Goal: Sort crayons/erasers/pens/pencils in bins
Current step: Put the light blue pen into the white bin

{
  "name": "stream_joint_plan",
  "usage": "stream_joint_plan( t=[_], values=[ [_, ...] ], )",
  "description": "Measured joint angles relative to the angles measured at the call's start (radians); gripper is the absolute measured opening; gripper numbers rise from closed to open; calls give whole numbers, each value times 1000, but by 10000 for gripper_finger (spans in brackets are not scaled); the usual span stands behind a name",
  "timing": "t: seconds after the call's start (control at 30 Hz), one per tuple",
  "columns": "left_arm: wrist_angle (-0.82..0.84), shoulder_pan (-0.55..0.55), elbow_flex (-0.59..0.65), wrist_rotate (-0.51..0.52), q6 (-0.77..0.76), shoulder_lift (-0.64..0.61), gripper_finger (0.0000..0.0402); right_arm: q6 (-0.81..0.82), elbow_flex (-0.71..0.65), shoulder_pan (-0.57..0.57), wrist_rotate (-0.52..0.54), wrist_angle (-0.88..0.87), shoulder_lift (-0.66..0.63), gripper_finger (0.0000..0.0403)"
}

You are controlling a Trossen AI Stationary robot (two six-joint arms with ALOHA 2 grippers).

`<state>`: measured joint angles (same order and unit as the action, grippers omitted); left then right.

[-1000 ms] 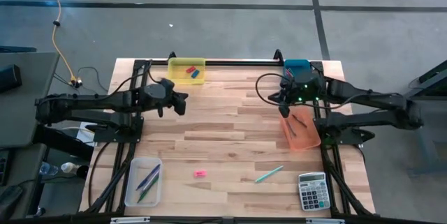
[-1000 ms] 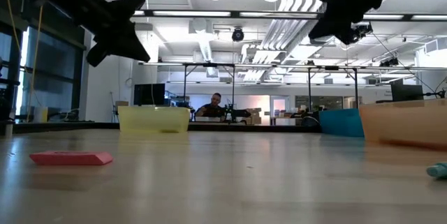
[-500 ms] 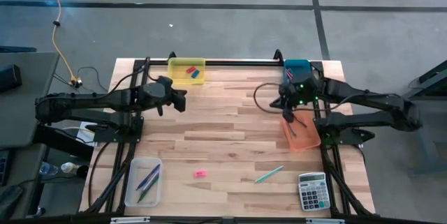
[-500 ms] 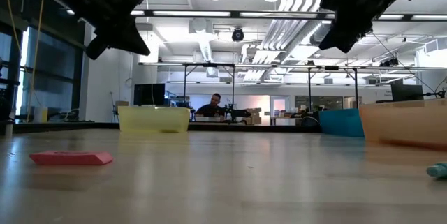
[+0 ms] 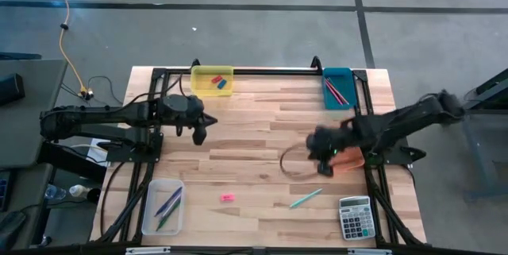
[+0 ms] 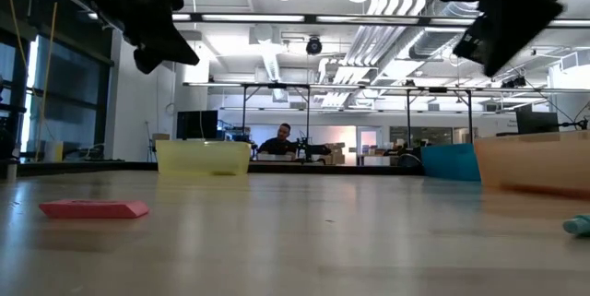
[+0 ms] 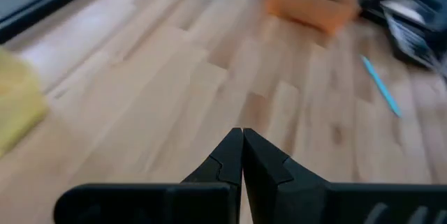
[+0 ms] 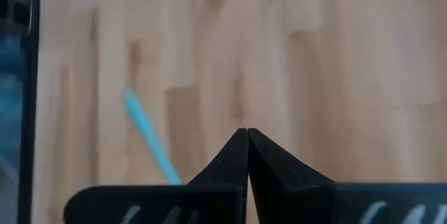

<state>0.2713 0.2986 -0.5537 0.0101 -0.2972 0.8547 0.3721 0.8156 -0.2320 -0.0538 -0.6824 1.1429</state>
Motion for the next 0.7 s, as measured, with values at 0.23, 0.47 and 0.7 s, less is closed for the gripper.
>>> stream_joint_plan(
  t=[0.23,0.47,0.7],
  values=[
    [1,-29,0,-91,81,0,0,197,84,-210,-44,-5,212,26],
    [1,-92,0,-96,107,0,0,223,131,-298,-70,-12,369,111],
    [1,-142,0,-67,99,0,0,170,133,-316,-32,-17,490,137]
  ],
)
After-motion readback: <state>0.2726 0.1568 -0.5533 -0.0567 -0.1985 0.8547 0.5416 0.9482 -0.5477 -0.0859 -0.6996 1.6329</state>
